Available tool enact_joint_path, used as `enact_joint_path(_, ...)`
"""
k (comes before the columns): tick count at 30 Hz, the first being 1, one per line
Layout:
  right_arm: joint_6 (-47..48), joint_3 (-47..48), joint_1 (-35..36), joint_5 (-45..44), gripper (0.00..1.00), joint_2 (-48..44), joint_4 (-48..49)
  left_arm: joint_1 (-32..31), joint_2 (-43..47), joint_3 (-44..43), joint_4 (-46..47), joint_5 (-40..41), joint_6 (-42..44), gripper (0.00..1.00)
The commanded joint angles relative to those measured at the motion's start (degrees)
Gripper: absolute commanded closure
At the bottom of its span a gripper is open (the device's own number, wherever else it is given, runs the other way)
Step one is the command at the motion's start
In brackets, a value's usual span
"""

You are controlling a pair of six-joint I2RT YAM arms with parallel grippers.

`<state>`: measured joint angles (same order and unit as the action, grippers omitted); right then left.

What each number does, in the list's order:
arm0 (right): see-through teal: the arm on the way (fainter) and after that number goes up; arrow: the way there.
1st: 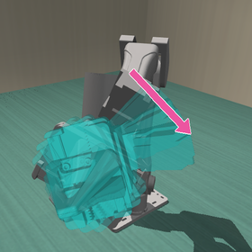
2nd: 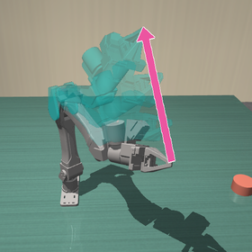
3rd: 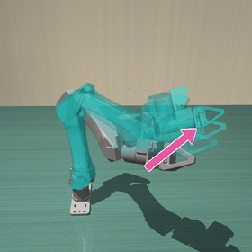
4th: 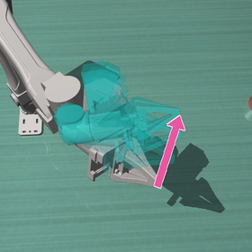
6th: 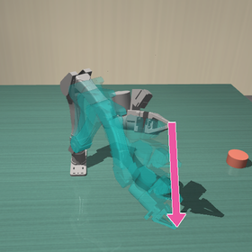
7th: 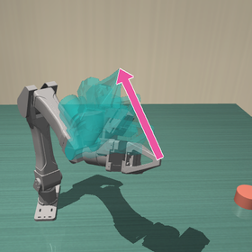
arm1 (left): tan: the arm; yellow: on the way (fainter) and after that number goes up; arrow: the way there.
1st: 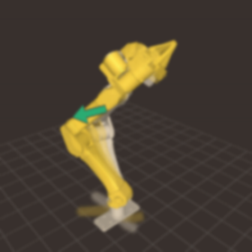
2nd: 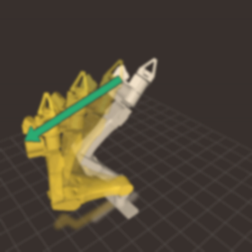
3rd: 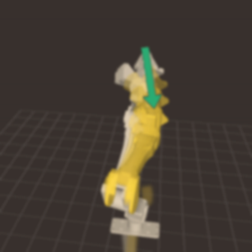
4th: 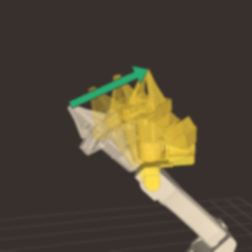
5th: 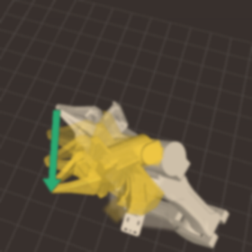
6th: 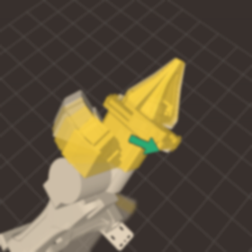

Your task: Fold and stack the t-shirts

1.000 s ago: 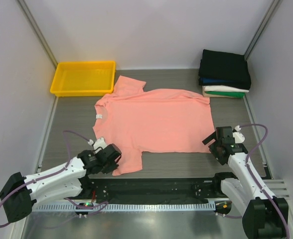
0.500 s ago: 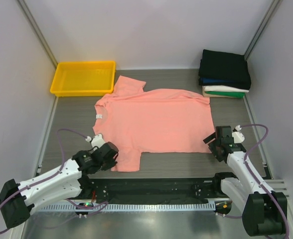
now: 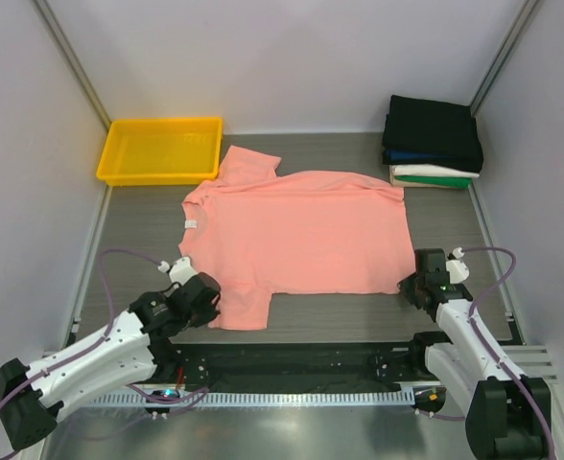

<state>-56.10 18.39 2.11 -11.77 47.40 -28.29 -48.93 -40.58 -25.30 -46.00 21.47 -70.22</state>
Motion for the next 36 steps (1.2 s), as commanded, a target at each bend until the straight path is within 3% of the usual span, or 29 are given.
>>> enact_joint_path(1, 0.46, -0.64, -0.09, 1.22, 0.99, -0.90, 0.52, 0.41, 1.29, -3.44, -2.86, 2.34, 0.61, 1.00)
enact_joint_path(10, -0.16, 5.50, -0.18, 3.68, 0.99, -7.75, -7.73, 0.41, 5.69, -13.00, -11.83, 5.51, 1.31, 1.00)
enact_joint_path(20, 2.83, 14.82, -0.17, 2.28, 0.99, -6.37, -11.70, 1.11, -1.34, -21.45, -12.63, 10.34, 8.86, 1.00)
enact_joint_path(24, 3.89, 17.55, -0.09, 2.01, 0.99, -2.06, -9.59, 5.14, -6.17, -25.75, -9.04, 8.69, 14.83, 1.00)
enact_joint_path(30, 5.73, 22.21, -0.18, 1.84, 0.99, 5.32, -6.08, 17.79, -12.06, -29.19, -2.26, 1.56, 23.62, 1.00)
enact_joint_path(36, 7.05, 25.37, -0.09, 1.66, 0.99, 11.57, -1.77, 24.56, -21.81, -33.06, 3.36, -5.12, 27.32, 1.00)
